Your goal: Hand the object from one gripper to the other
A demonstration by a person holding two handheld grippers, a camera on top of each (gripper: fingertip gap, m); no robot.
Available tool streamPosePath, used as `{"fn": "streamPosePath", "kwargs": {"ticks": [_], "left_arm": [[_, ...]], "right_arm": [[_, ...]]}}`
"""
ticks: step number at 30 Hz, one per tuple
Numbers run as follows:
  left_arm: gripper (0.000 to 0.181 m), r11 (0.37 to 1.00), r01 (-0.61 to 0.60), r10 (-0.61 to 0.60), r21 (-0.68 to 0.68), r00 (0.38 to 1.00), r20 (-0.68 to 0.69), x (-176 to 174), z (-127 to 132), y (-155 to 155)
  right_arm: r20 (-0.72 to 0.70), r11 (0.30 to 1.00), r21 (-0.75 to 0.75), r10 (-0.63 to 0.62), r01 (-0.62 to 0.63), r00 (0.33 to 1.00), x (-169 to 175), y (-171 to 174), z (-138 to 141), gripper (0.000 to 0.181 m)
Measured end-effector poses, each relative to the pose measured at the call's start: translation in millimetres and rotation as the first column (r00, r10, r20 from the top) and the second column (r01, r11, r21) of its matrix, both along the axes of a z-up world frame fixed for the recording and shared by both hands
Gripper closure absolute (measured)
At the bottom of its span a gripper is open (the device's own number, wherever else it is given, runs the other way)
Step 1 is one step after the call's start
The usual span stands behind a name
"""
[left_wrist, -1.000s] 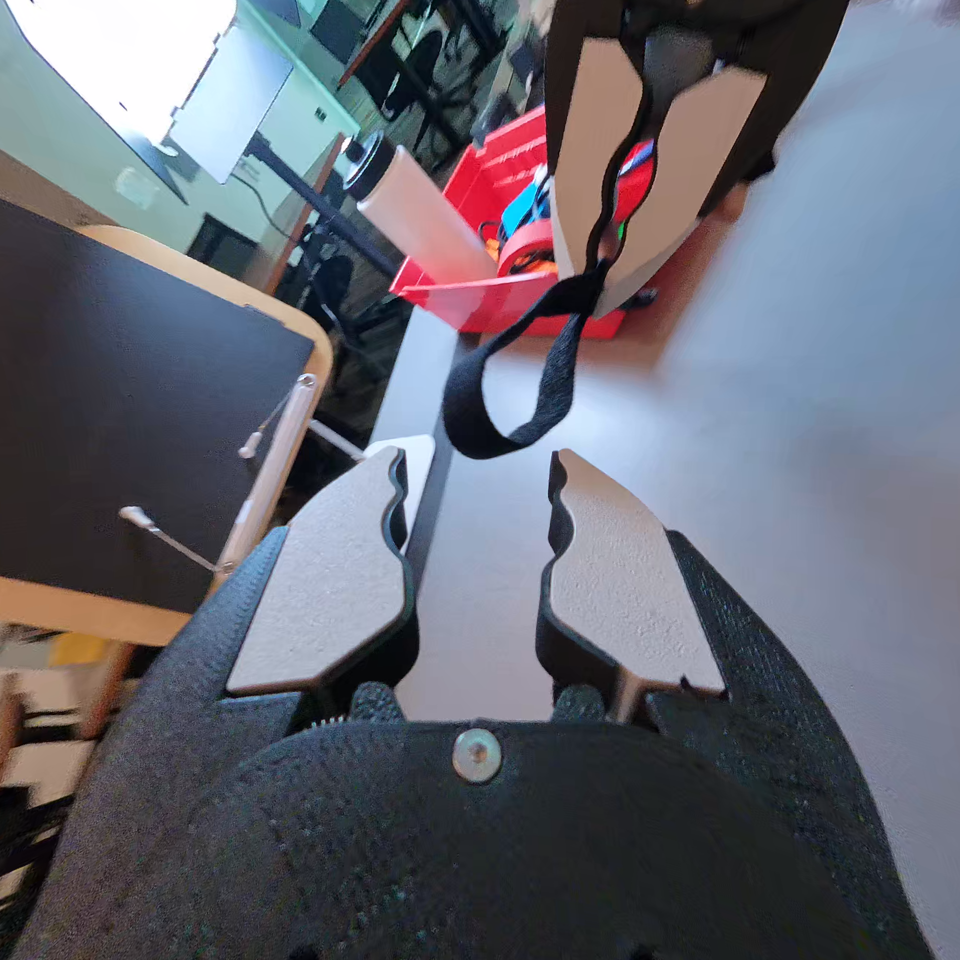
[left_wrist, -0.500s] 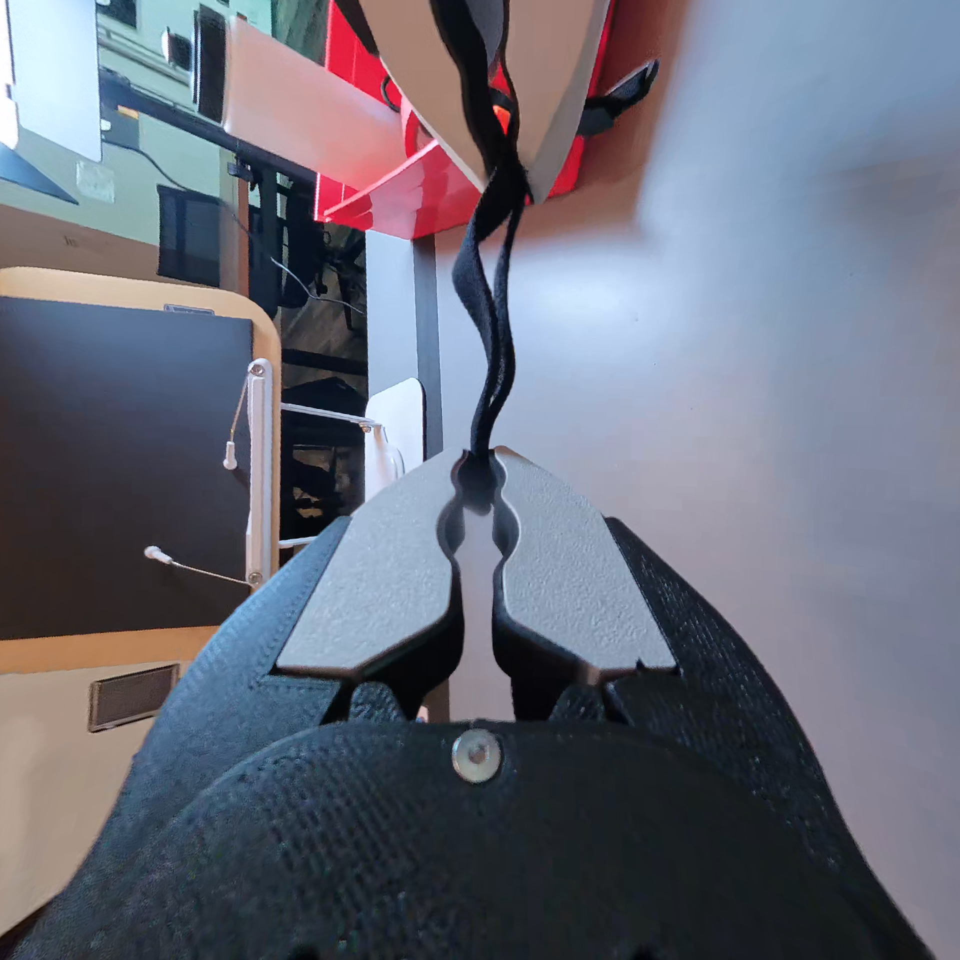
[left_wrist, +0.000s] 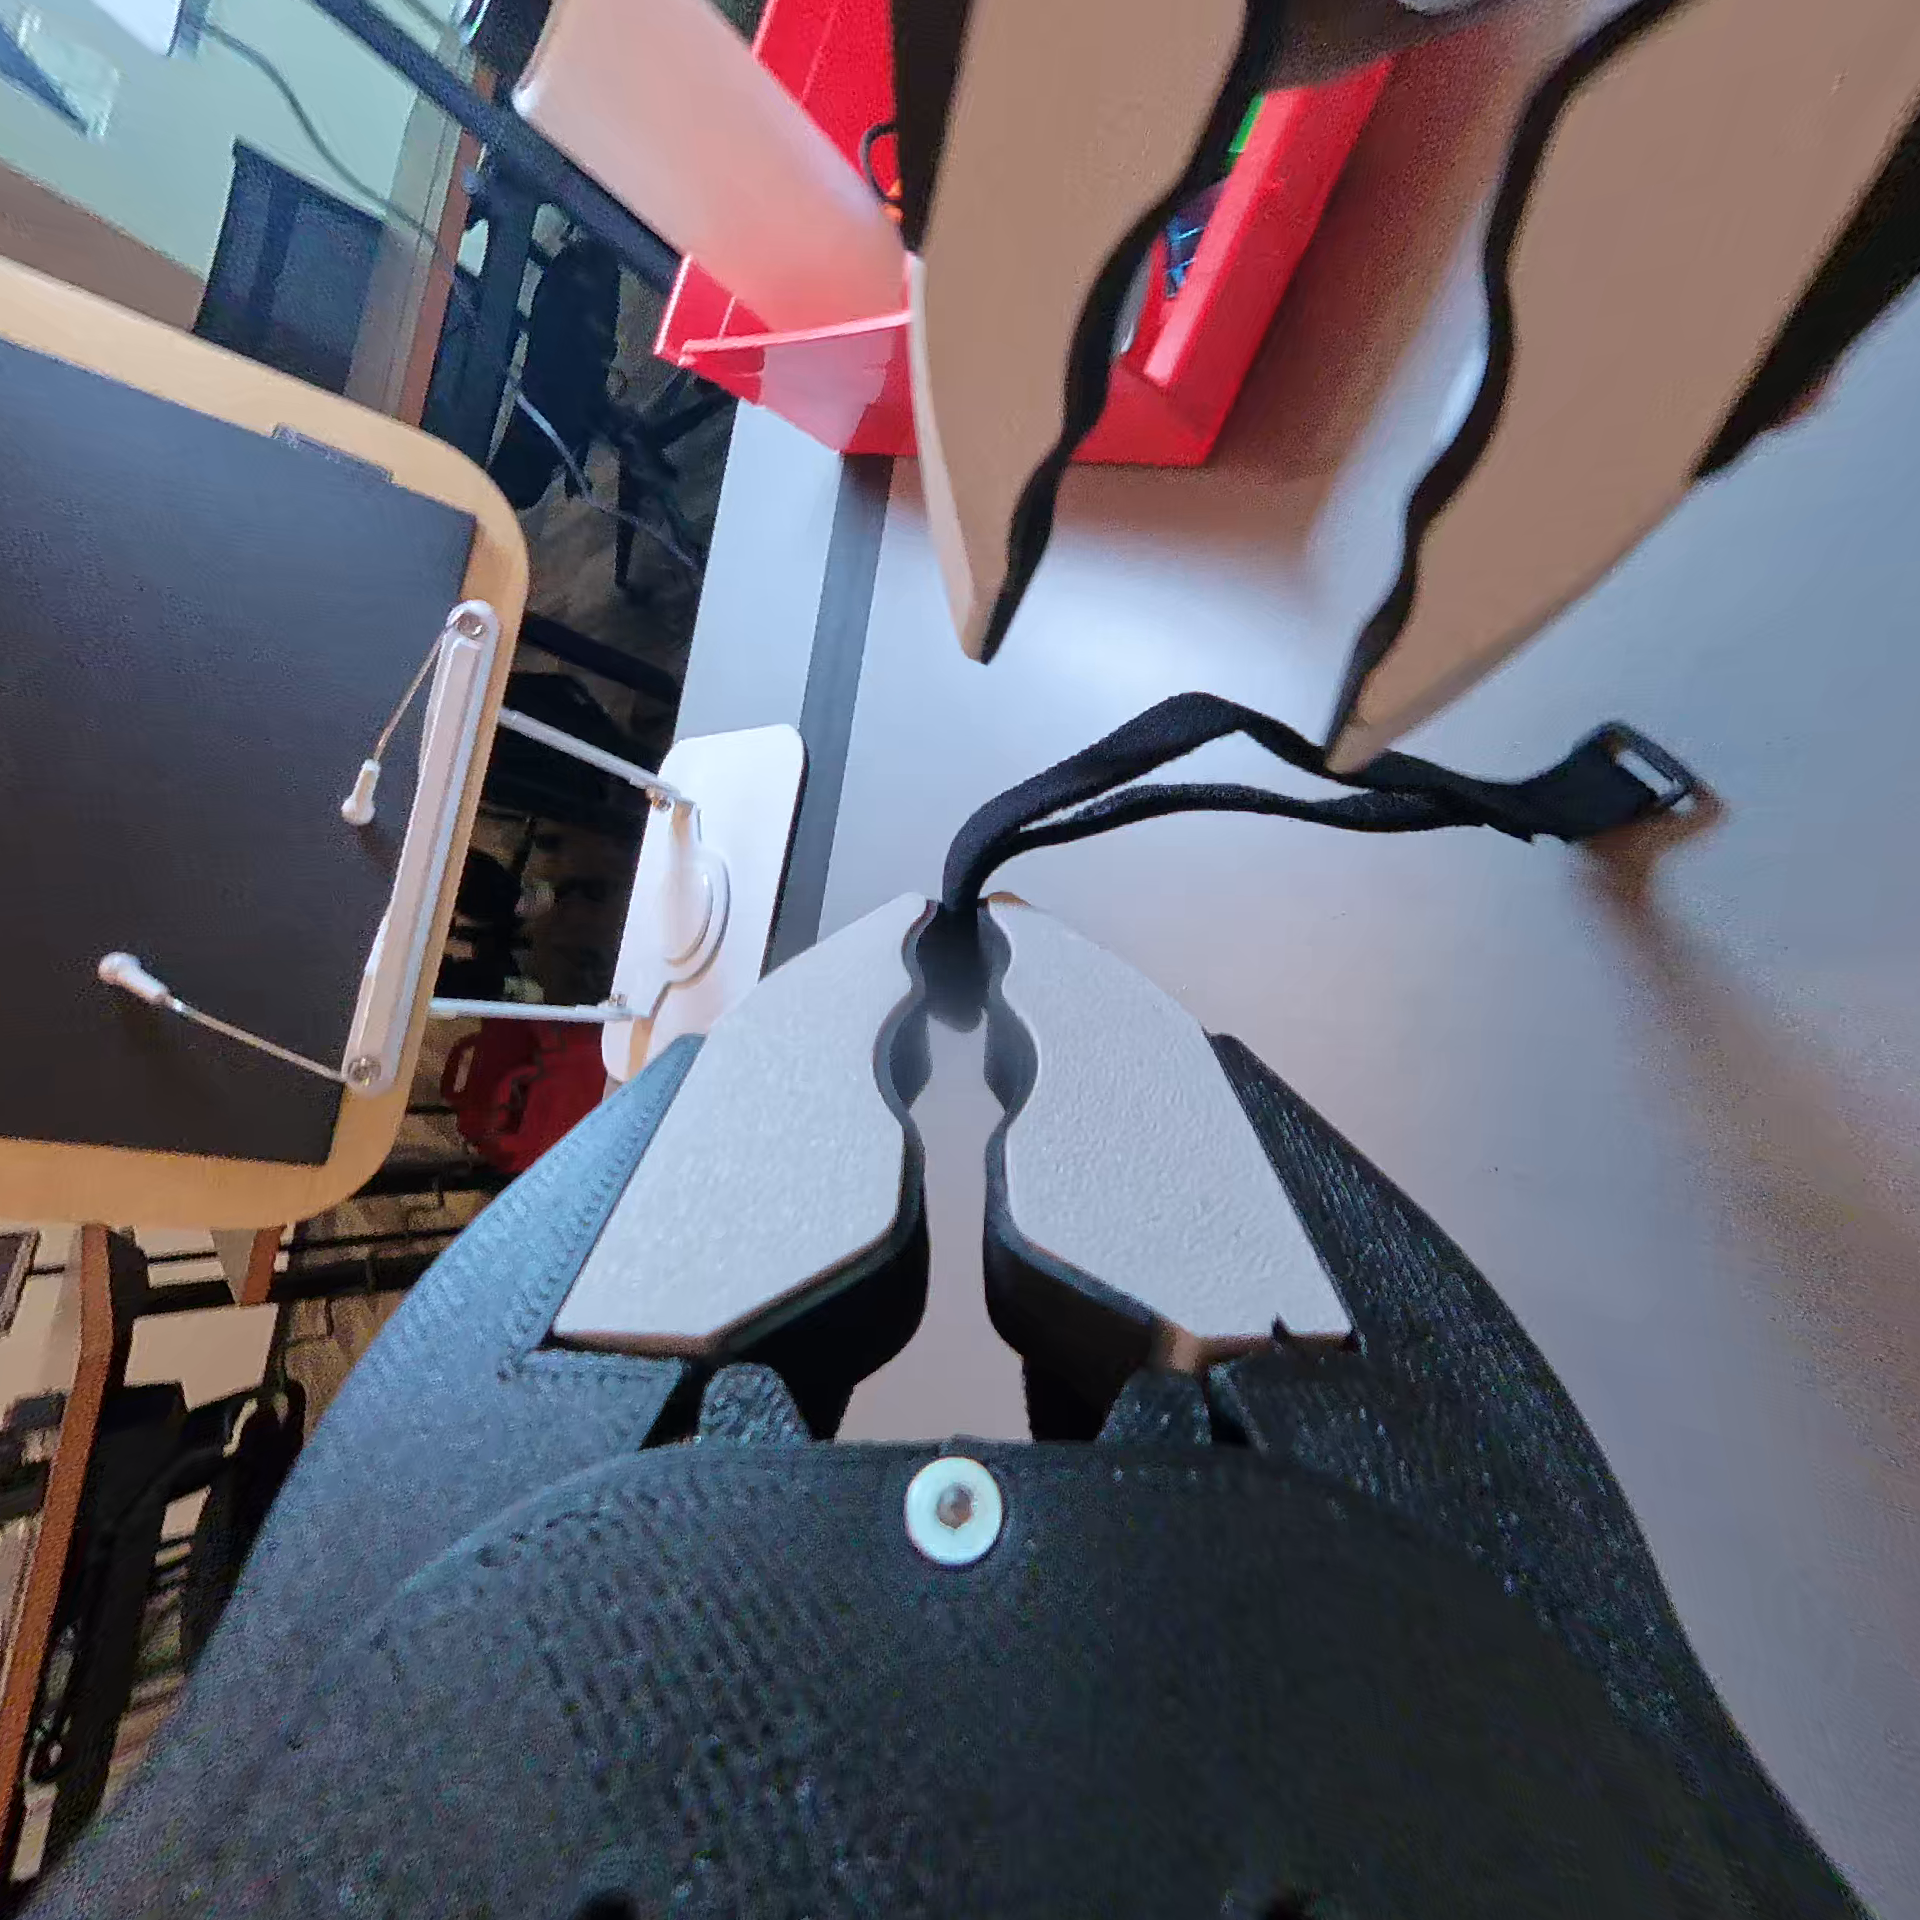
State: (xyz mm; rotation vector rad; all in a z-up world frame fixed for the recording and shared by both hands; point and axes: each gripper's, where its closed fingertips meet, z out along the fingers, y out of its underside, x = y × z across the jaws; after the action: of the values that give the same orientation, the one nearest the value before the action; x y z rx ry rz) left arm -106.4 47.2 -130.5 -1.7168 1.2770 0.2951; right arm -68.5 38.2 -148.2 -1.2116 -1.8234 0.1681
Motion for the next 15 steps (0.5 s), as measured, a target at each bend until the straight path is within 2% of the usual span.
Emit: {"fn": "streamPosePath", "kwargs": {"ticks": [1, 4, 6, 8, 9, 10, 12, 15], "left_arm": [[0.176, 1.0, -0.024, 0.024, -0.005, 1.0, 0.008, -3, 2, 1], [0.176, 0.997, -0.072, 0.072, -0.006, 0.995, 0.068, -9, 11, 3], [0.176, 0.998, -0.066, 0.069, -0.024, 0.99, 0.127, -6, 18, 0], [0.176, 0.998, -0.05, 0.057, -0.045, 0.98, 0.191, -1, 24, -4], [0.176, 0.998, -0.039, 0.049, -0.051, 0.975, 0.214, 1, 27, -6], [0.176, 0.998, -0.026, 0.037, -0.052, 0.972, 0.23, 3, 30, -8], [0.176, 0.999, 0.001, 0.012, -0.049, 0.964, 0.264, 5, 35, -11], [0.167, 0.991, 0.099, -0.053, -0.091, 0.91, 0.412, 12, 44, -18]], "right_arm": [[-0.015, 0.998, -0.057, -0.002, 0.001, 1.0, -4, -4, -2, 0.116], [-0.147, 0.972, -0.236, -0.05, 0.014, 0.988, -14, -10, 11, 0.118], [-0.169, 0.963, -0.264, -0.107, 0.059, 0.98, -16, -5, 12, 0.12], [-0.159, 0.973, -0.195, -0.158, 0.126, 0.975, -14, 7, 9, 0.124], [-0.157, 0.978, -0.157, -0.164, 0.139, 0.974, -14, 11, 8, 0.132], [-0.179, 0.983, -0.126, -0.158, 0.137, 0.971, -14, 12, 10, 0.149], [-0.234, 0.987, -0.09, -0.15, 0.132, 0.961, -14, 15, 20, 0.166], [-0.302, 0.99, -0.018, -0.137, 0.138, 0.944, -8, 21, 39, 0.173]]}}
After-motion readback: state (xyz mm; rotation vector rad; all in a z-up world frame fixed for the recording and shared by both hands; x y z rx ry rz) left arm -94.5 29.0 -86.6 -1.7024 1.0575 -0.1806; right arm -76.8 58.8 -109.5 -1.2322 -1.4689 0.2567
